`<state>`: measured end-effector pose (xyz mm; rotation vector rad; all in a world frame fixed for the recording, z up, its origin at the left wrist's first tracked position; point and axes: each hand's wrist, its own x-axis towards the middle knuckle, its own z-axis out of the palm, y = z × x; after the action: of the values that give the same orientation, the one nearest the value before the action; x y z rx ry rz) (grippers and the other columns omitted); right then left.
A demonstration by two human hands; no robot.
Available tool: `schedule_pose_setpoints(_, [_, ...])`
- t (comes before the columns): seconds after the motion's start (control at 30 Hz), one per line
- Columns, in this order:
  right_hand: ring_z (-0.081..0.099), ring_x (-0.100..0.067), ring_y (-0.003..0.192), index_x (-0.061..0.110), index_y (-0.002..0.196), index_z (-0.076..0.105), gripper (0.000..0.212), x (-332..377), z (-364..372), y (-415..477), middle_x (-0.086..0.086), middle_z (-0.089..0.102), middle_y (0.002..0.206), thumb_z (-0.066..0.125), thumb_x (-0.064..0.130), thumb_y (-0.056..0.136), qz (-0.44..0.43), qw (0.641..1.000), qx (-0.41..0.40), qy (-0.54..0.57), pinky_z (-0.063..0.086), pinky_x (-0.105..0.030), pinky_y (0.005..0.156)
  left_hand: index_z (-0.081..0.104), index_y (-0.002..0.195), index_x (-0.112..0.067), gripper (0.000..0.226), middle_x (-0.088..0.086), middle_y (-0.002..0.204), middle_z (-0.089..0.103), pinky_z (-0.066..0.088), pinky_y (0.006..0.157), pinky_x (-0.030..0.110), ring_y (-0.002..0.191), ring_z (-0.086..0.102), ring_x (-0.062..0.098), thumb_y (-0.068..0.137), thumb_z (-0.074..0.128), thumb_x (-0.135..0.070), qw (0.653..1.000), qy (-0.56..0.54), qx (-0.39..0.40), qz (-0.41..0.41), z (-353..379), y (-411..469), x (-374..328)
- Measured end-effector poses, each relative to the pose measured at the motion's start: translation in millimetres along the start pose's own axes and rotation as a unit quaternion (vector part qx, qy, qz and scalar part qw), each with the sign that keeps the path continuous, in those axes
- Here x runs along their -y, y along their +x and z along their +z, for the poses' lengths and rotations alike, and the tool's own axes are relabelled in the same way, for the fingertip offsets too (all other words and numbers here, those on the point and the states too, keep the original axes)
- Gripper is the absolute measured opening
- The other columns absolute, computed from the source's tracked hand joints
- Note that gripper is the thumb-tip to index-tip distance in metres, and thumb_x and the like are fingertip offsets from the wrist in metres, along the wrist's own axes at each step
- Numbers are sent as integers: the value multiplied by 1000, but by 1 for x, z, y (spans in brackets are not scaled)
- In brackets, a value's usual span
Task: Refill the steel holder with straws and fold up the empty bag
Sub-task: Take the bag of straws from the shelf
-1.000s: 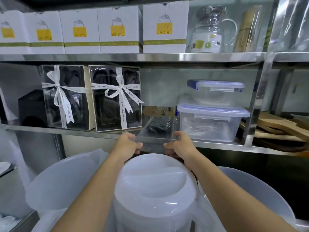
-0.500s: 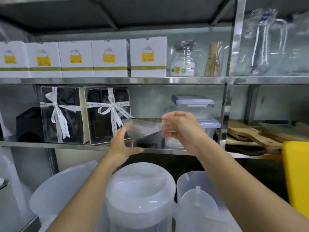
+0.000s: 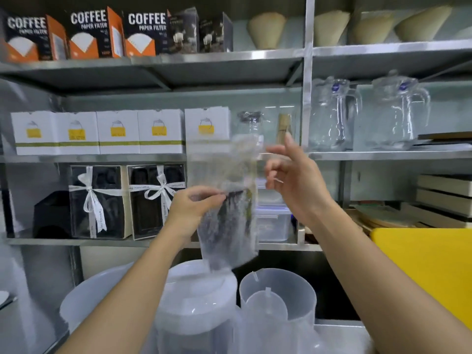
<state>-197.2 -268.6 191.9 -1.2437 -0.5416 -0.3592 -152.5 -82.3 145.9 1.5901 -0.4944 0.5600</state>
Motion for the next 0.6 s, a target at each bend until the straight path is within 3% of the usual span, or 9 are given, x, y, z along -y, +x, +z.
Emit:
schedule_pose_setpoints(0.07, [55, -7, 68, 13, 105, 62, 42, 14, -11, -12, 4, 60, 79, 59, 46, 79, -41, 993, -10, -109, 44, -18, 64, 72, 71, -20, 13, -13, 61, 71, 48, 63, 10, 63, 64, -3, 74, 71, -7, 1000, -24, -4, -9, 2, -8, -19])
schedule_pose_setpoints(0.13, [59, -2, 90, 18, 115, 59, 48, 21, -21, -25, 5, 63, 105, 68, 39, 73, -30, 981, -4, -194, 44, -16, 73, 73, 70, -20, 11, -9, 65, 71, 50, 73, 19, 68, 65, 5, 73, 72, -9, 997, -67, -6, -26, 4, -19, -37])
schedule_pose_setpoints(0.23, [60, -12, 108, 21, 116, 57, 52, 21, -32, -51, -3, 61, 121, 73, 34, 68, 58, 985, 33, -161, 45, -26, 86, 74, 62, -21, 17, -8, 62, 71, 47, 86, 34, 72, 63, 15, 71, 72, -7, 993, -104, 11, -60, 9, -44, -55])
schedule_pose_setpoints(0.3, [62, -16, 107, 21, 114, 58, 45, 18, -36, -71, -5, 64, 119, 70, 34, 73, 93, 986, 48, -132, 47, -30, 87, 75, 61, -22, 19, -8, 60, 70, 45, 85, 36, 69, 62, 15, 71, 71, -7, 990, -110, 32, -80, 14, -64, -61])
schedule_pose_setpoints(0.5, [64, -31, 94, 11, 102, 67, 25, -1, -42, -138, -15, 70, 97, 63, 26, 83, 143, 984, 42, -93, 50, -48, 84, 74, 62, -19, 19, -8, 62, 70, 46, 71, 23, 62, 63, 6, 71, 71, -2, 984, -107, 69, -124, 32, -131, -59])
schedule_pose_setpoints(0.6, [64, -27, 87, 4, 93, 67, 21, -12, -43, -174, -11, 68, 87, 60, 23, 86, 150, 984, 20, -94, 50, -38, 77, 72, 63, -17, 20, -7, 61, 70, 47, 64, 16, 60, 63, 3, 71, 70, 1, 980, -121, 65, -145, 39, -167, -54])
